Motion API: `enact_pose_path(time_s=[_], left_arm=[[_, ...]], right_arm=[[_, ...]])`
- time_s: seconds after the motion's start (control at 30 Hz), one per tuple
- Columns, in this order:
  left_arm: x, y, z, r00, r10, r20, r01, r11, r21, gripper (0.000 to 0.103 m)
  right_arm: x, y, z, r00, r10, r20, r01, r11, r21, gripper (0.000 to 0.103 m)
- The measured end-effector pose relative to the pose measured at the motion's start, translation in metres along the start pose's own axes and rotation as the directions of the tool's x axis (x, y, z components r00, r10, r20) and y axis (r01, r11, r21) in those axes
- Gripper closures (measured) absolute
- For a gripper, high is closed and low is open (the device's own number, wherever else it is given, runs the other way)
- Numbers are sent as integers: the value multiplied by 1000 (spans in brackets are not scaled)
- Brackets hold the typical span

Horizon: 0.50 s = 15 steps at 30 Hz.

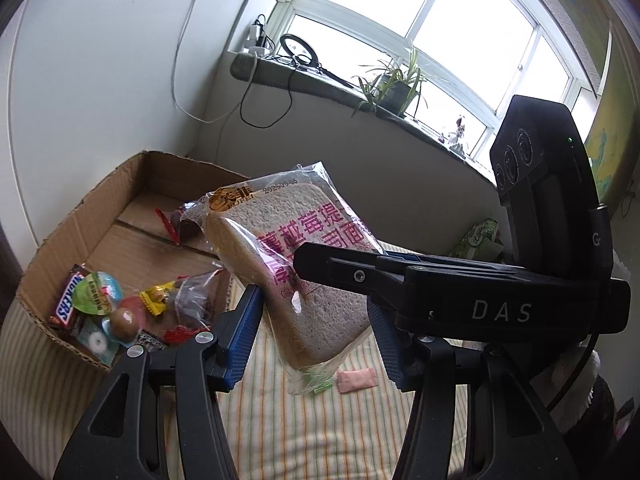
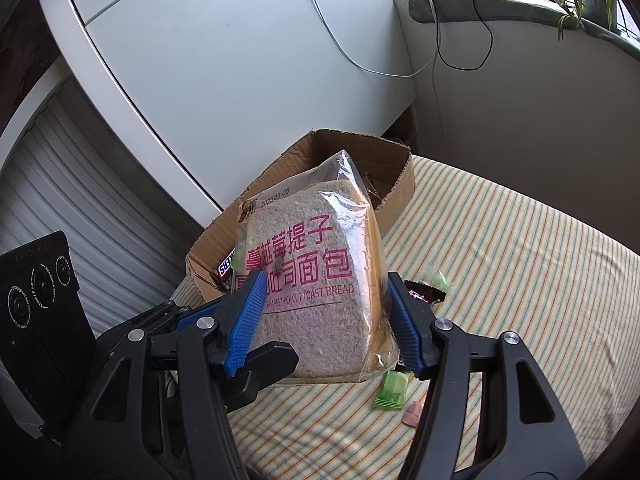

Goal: Organize snacks
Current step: 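Carry the toast bag with right gripper to the box while left gripper supports it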

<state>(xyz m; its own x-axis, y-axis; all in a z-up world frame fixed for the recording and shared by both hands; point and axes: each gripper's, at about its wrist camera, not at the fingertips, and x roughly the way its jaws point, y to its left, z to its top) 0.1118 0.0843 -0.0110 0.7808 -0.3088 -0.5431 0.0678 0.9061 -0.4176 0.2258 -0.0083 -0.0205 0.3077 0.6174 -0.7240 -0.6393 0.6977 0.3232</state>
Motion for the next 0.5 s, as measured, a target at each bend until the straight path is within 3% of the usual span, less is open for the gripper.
enact_pose_path(time_s=[0.5], left_arm=[[-9,48,11,997,66,32,-65,998,-27,50]], right_arm=[[44,31,17,999,25,-32,-26,999,-33,40]])
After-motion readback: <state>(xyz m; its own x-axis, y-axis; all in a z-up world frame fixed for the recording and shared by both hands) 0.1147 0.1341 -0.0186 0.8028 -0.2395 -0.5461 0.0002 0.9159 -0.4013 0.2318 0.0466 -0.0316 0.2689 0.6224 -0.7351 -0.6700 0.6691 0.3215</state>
